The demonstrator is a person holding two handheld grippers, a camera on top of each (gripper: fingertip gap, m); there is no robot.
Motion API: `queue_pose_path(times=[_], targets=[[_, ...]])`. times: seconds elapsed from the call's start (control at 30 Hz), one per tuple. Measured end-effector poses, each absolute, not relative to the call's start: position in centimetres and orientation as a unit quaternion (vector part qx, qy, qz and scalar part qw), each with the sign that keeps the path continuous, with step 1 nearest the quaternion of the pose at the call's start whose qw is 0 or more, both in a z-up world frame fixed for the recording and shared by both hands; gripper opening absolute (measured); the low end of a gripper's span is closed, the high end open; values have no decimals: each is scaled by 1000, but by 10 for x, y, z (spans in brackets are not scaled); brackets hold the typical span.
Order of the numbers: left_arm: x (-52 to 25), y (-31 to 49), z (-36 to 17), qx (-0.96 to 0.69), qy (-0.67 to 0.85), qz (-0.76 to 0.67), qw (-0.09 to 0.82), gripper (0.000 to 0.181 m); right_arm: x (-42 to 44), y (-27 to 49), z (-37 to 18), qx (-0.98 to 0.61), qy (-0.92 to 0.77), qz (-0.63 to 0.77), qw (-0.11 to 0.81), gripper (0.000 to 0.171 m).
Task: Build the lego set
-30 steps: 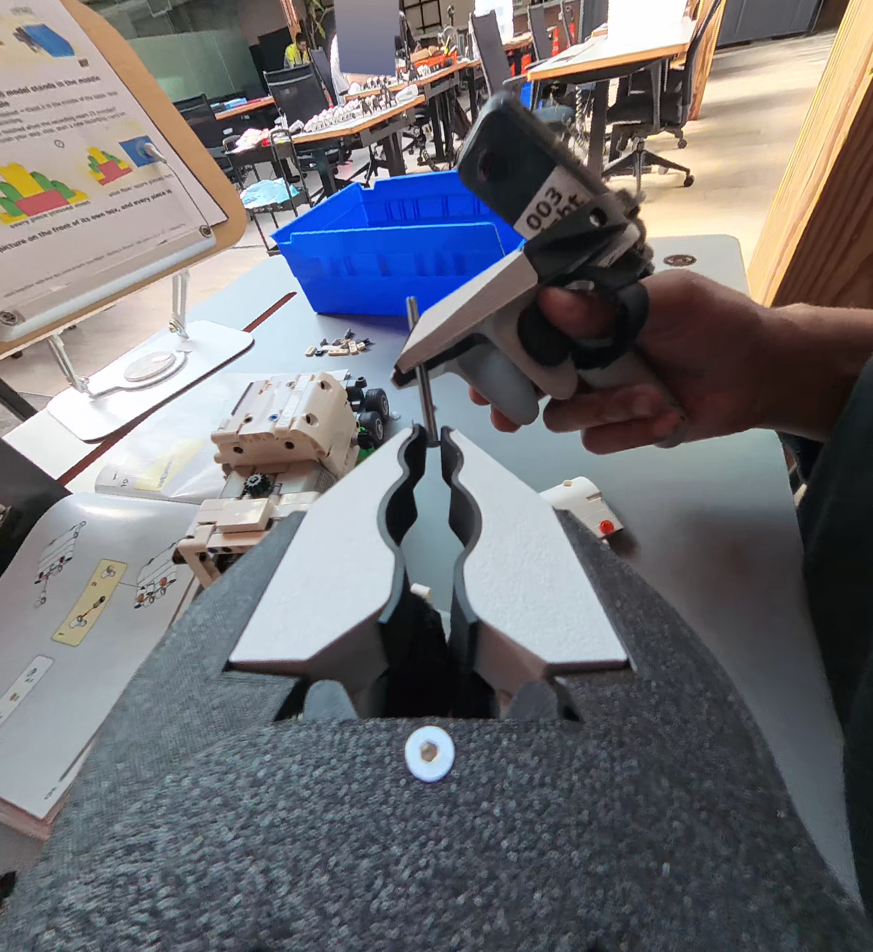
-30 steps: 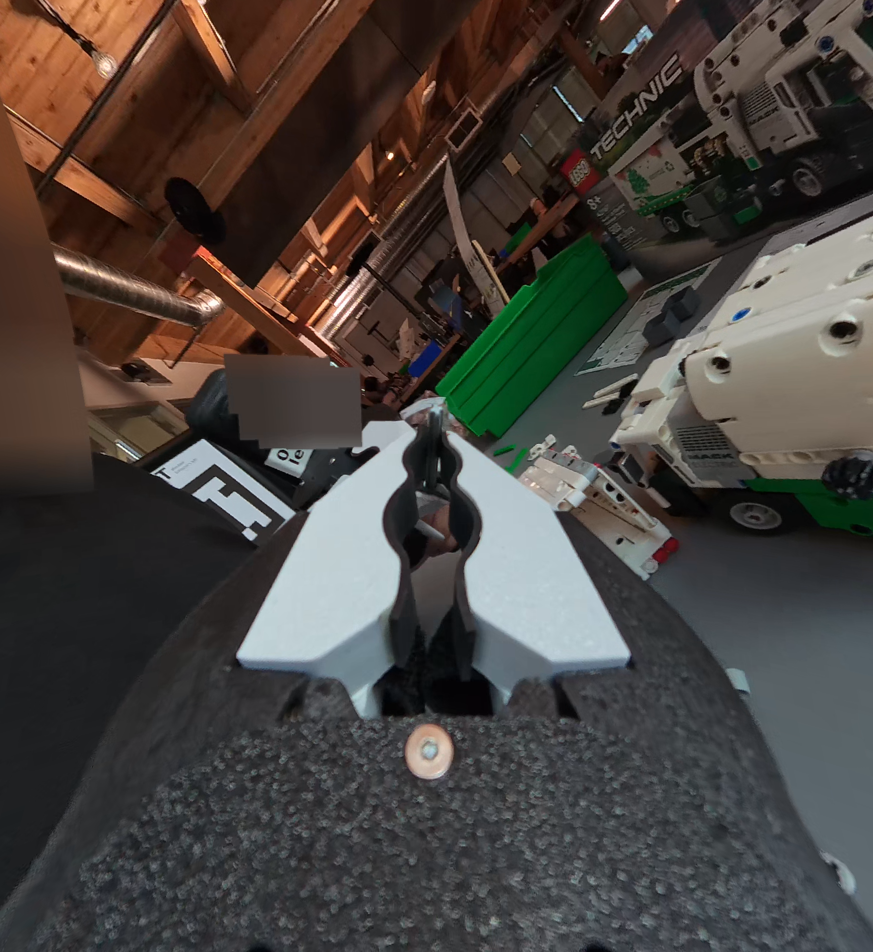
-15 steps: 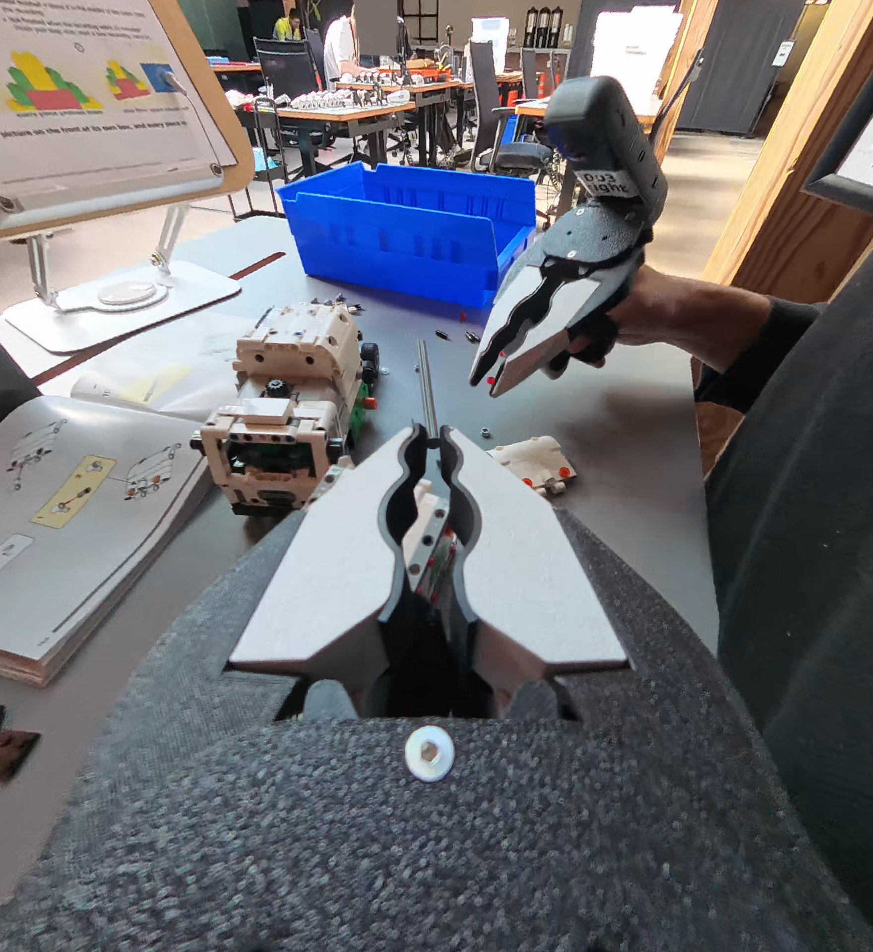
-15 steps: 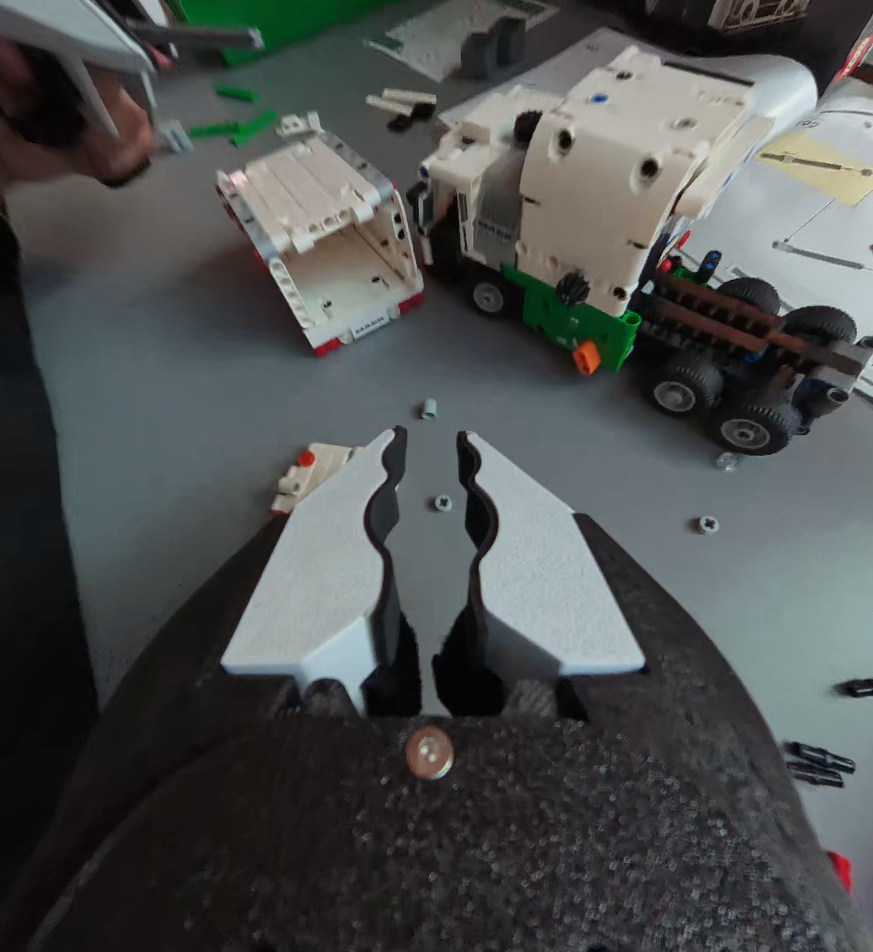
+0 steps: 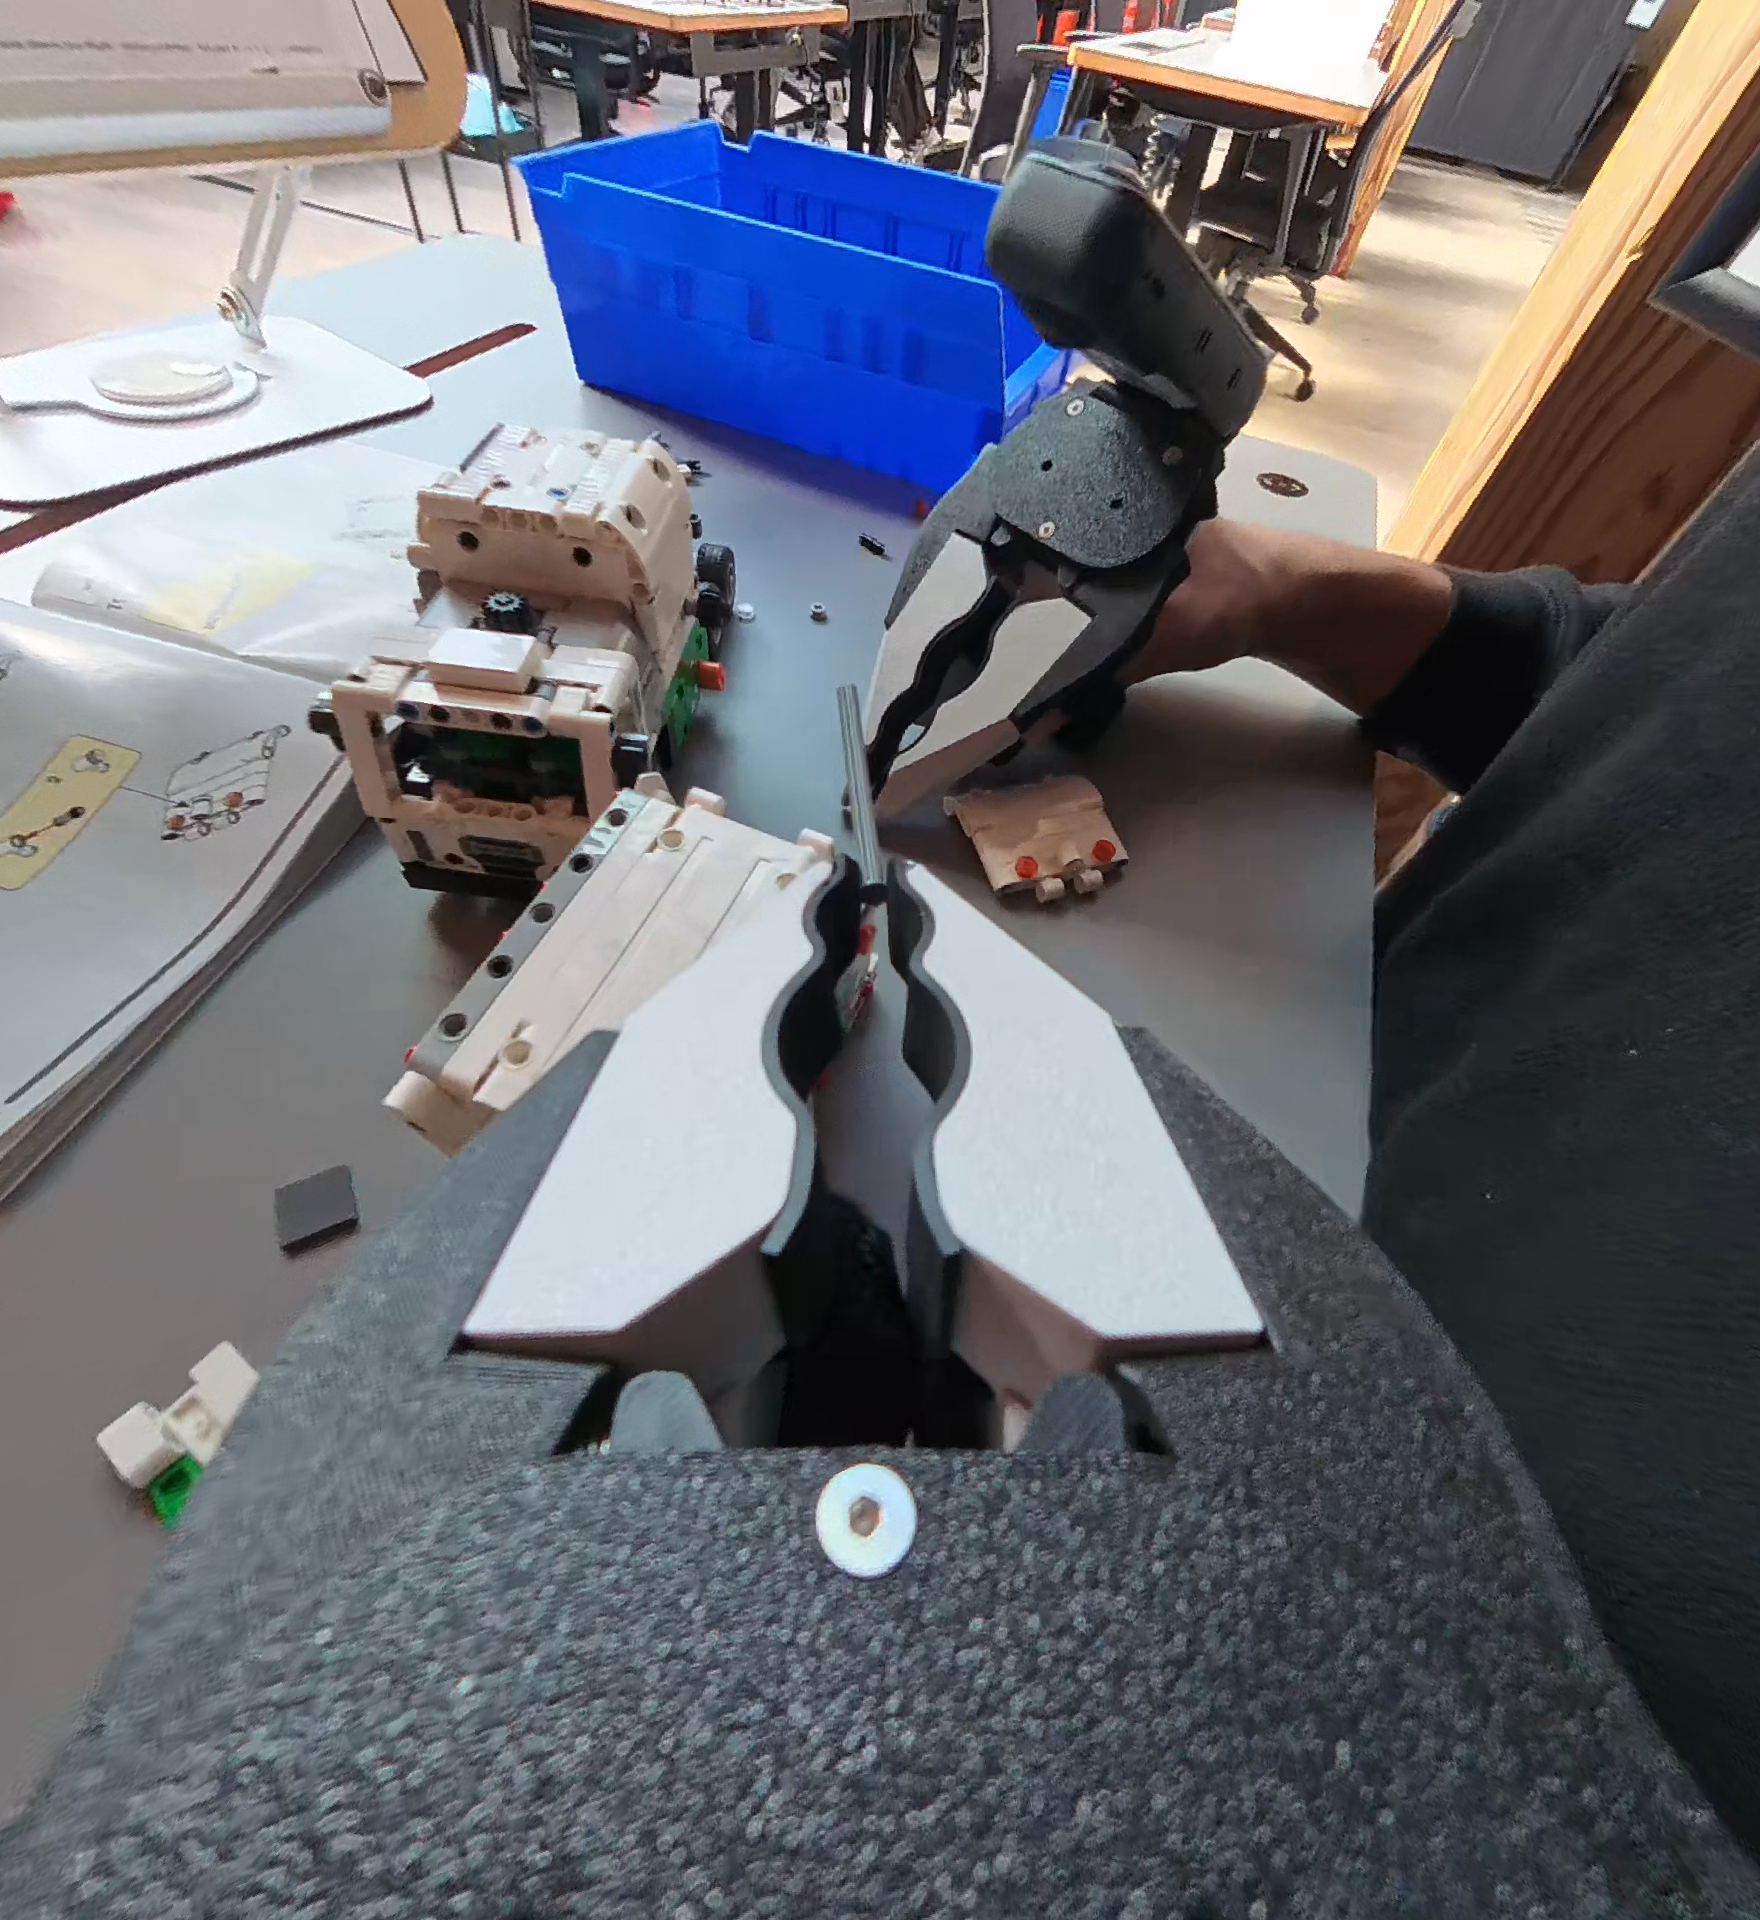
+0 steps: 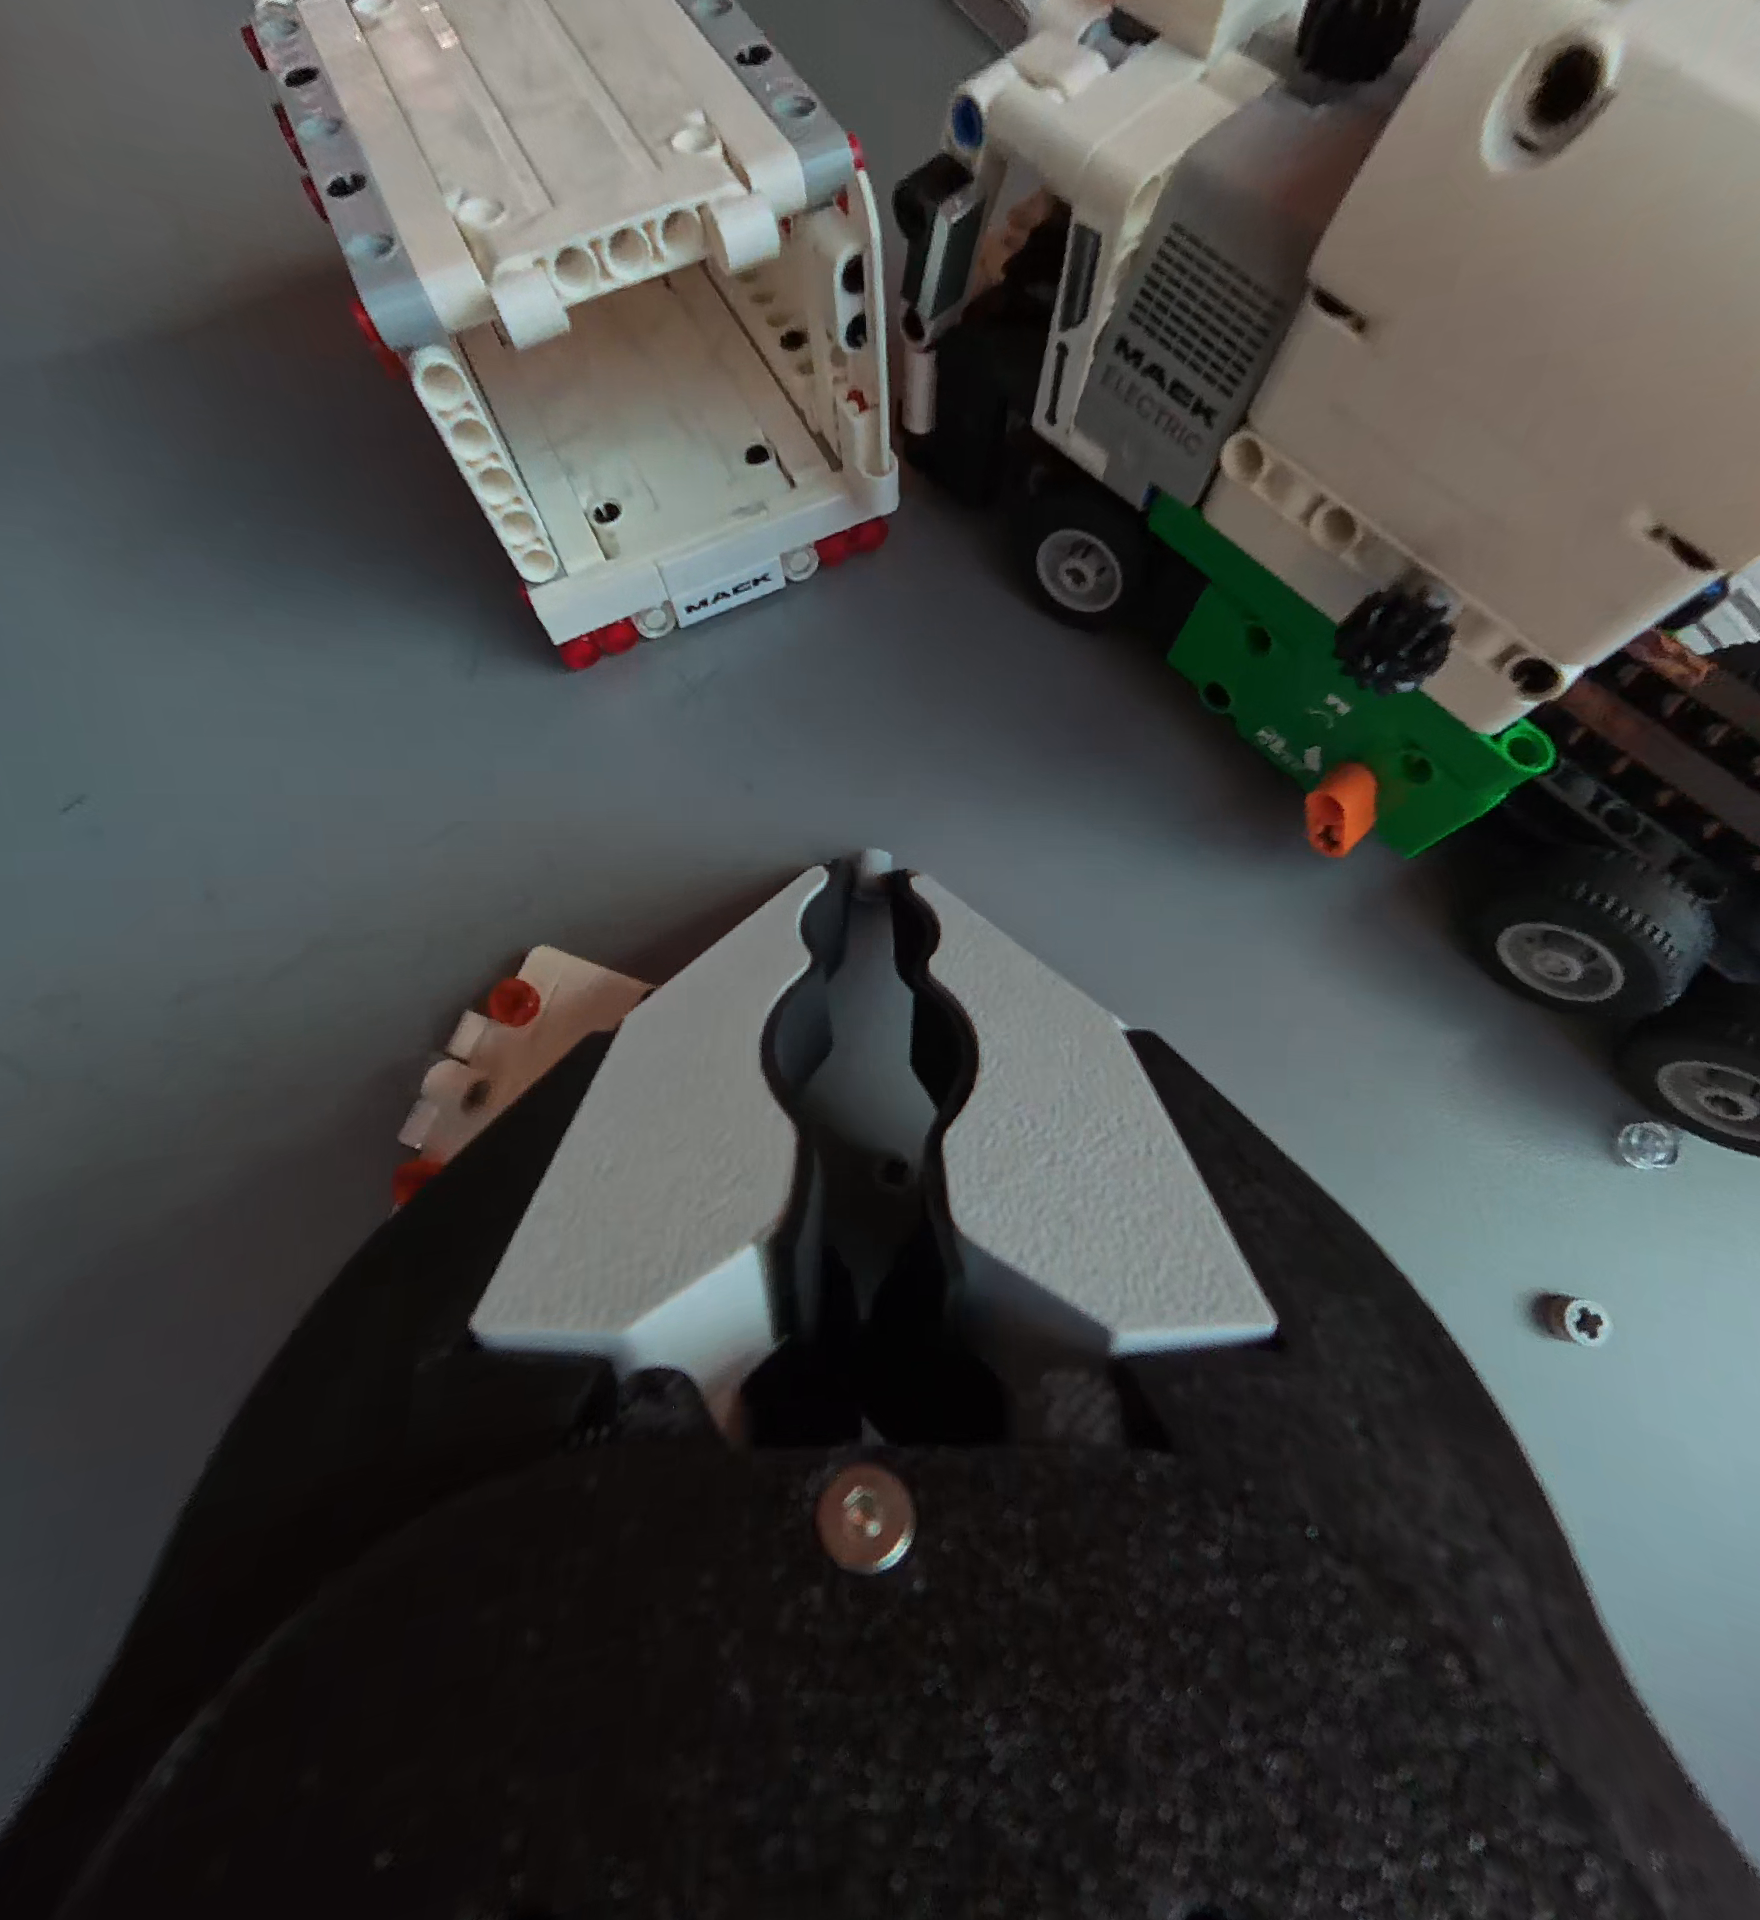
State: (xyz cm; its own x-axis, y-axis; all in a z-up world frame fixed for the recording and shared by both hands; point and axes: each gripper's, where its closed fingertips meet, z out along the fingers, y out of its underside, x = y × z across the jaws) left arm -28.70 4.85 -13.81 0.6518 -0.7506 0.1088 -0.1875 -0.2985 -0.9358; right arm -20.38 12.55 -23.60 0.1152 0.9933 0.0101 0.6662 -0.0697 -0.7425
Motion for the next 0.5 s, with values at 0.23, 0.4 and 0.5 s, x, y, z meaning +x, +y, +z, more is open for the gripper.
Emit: queue_pose_path(times=[0.23,0.4,0.5], targets=[[-287,33,-149,-762,401,-235,451,3,-228,88,-186,-493,-725,282,389,5],[-282,24,-149,-753,424,-241,441,3,-242,63,-154,-383,-779,241,434,5],[-281,21,-149,-751,424,-248,442,3,-244,57,-153,-359,-785,242,442,5]])
